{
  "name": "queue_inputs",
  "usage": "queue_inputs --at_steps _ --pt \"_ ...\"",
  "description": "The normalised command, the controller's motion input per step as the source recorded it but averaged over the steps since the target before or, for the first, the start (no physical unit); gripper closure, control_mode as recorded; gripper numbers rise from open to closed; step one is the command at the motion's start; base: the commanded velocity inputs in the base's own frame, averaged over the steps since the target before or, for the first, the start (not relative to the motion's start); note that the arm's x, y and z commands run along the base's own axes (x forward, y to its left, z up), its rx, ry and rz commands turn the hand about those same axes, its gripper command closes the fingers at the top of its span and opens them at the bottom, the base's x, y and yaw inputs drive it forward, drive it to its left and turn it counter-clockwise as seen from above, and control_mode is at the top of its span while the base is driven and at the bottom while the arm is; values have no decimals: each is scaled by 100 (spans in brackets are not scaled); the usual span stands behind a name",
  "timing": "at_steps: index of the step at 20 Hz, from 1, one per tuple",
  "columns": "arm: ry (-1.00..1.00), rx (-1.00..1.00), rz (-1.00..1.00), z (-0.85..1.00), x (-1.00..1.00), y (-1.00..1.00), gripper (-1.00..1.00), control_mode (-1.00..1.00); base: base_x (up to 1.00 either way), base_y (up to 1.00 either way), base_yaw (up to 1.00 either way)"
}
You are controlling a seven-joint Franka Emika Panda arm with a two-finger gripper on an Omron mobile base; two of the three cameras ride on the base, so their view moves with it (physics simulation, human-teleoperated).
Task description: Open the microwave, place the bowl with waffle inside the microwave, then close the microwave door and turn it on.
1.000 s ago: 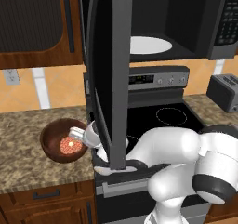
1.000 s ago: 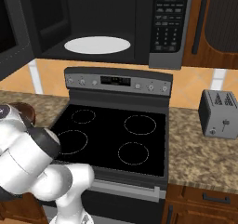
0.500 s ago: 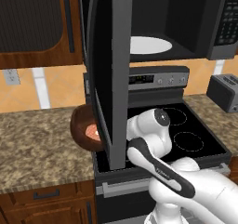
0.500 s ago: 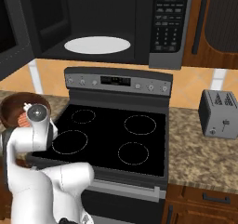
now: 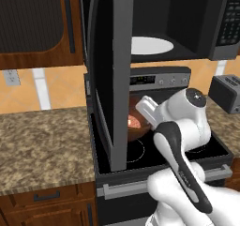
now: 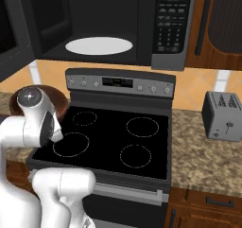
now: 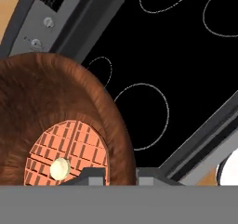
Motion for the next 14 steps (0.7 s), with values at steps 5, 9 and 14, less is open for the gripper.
queue_inputs --at_steps 5,9,14 --pt "7 -1 -43 99 -45 -66 100 -100 0 0 0" --pt "0 -7 -46 100 -29 -35 100 -100 0 0 0" --pt "-27 -2 -34 95 -9 -20 100 -100 0 0 0"
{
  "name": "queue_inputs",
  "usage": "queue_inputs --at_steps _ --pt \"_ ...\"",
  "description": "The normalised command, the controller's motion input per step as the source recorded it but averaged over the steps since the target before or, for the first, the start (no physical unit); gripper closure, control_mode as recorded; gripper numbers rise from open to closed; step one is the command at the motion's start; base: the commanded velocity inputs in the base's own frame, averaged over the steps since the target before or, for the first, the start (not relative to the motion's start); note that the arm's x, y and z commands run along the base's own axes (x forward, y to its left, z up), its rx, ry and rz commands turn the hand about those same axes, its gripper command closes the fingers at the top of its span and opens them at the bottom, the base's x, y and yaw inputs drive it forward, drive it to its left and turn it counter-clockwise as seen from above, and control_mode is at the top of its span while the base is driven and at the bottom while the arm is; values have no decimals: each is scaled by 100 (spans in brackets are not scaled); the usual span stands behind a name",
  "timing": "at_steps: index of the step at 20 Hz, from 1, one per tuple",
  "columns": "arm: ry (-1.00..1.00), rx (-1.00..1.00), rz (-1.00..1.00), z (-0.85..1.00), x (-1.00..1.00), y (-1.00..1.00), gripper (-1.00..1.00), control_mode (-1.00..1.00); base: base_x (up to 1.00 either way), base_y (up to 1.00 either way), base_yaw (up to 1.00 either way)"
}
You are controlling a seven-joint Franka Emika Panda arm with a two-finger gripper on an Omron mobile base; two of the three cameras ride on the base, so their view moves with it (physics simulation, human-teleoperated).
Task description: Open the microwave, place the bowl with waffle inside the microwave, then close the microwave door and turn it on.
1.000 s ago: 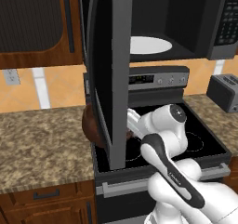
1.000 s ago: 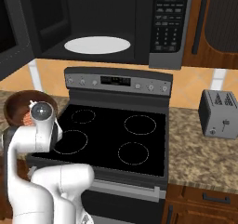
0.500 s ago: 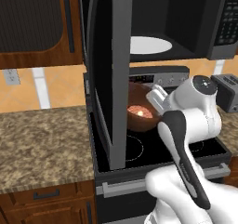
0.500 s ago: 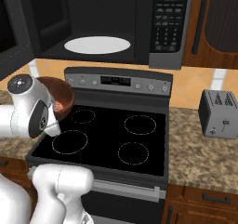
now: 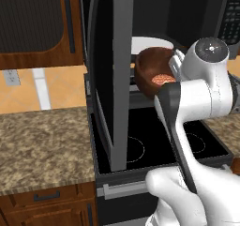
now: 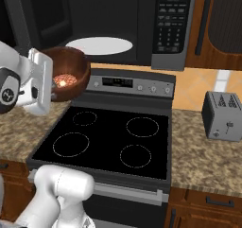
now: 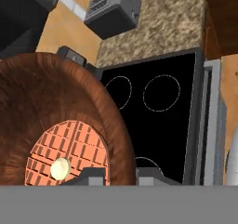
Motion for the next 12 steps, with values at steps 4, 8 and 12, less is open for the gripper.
queue_inputs --at_steps 4,8,12 --pt "-35 0 -20 82 14 -17 100 -100 0 0 0" --pt "-12 -2 -3 70 68 -29 100 -100 0 0 0" --pt "0 -2 0 76 79 -42 100 -100 0 0 0"
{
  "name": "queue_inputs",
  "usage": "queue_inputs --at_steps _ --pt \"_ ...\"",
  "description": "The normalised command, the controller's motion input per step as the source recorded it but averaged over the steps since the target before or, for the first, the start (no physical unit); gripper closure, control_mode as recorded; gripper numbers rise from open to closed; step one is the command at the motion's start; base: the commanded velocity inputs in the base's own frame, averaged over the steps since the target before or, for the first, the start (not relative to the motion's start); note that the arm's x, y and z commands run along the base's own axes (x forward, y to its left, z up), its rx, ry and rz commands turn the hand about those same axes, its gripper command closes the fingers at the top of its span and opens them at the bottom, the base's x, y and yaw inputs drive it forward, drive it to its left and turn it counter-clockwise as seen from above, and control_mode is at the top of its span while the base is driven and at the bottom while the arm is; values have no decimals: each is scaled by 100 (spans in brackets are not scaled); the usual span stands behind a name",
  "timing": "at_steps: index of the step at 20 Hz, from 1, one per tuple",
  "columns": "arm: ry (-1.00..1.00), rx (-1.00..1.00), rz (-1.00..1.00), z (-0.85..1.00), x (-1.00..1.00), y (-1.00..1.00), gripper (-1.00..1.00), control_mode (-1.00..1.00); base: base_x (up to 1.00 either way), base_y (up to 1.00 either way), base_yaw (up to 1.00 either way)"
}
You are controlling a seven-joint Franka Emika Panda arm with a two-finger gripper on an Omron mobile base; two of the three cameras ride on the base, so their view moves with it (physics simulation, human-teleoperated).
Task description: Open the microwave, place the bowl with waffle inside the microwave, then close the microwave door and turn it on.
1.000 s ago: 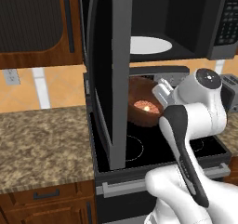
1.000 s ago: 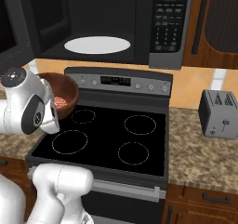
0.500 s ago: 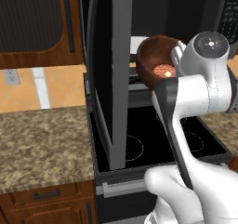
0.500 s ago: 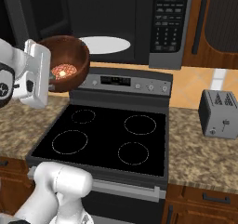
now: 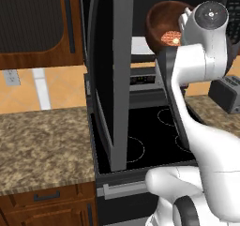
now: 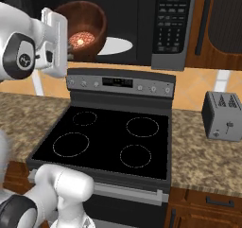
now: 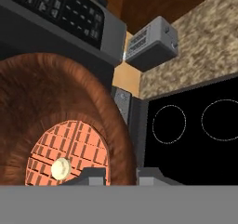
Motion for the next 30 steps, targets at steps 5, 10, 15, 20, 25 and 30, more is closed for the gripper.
queue_inputs --at_steps 5,10,15,20,25,30 --pt "7 -11 7 35 68 -14 100 -100 0 0 0" --pt "35 -19 24 -7 79 0 100 -100 0 0 0" --pt "22 -11 20 -3 76 -6 100 -100 0 0 0" --pt "14 -5 12 0 87 -8 100 -100 0 0 0" --pt "4 -5 3 -26 78 -7 100 -100 0 0 0" --pt "0 -1 0 -30 74 -3 100 -100 0 0 0"
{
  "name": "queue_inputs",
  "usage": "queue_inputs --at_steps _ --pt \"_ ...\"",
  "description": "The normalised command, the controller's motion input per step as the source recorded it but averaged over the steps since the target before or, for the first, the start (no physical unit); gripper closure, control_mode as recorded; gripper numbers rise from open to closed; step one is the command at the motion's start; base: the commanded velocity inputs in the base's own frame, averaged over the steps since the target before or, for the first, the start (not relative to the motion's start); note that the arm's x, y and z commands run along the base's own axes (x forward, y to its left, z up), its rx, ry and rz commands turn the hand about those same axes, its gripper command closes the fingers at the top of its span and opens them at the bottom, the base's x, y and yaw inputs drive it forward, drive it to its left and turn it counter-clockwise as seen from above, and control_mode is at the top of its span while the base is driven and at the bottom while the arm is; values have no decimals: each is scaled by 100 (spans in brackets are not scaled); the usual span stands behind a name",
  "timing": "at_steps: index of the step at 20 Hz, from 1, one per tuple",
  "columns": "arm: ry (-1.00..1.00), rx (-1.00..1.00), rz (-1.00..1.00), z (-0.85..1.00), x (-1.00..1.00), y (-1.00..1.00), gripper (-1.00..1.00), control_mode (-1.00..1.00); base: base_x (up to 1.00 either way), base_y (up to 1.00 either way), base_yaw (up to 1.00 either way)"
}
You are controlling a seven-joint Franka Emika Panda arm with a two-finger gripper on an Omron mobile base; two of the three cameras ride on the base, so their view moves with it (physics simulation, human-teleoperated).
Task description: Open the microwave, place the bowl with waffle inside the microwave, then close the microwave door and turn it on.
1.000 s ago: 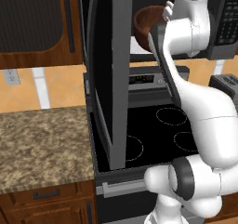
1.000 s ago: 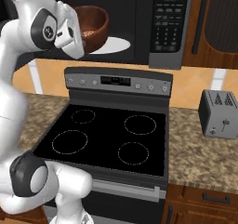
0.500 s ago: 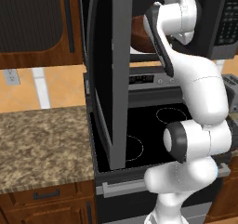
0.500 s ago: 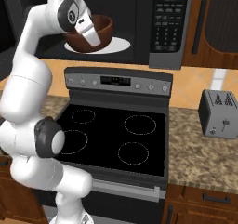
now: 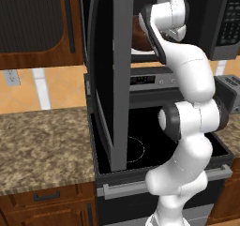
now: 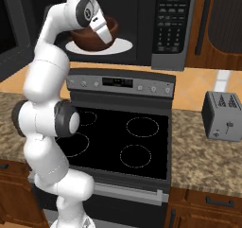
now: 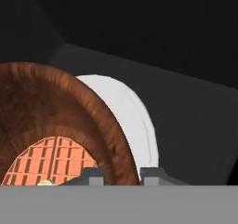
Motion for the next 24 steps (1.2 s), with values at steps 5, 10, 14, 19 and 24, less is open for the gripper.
queue_inputs --at_steps 5,10,14,19,24 --pt "-17 -3 -3 -23 45 2 -100 -100 0 0 0" --pt "-76 3 -5 0 -47 0 -100 -100 0 0 0" --pt "-92 17 -1 -50 -91 -8 -100 -100 0 0 0" --pt "-84 34 0 -68 -100 -4 -100 -100 0 0 0" --pt "-45 8 0 50 -100 -12 -100 -100 0 0 0"
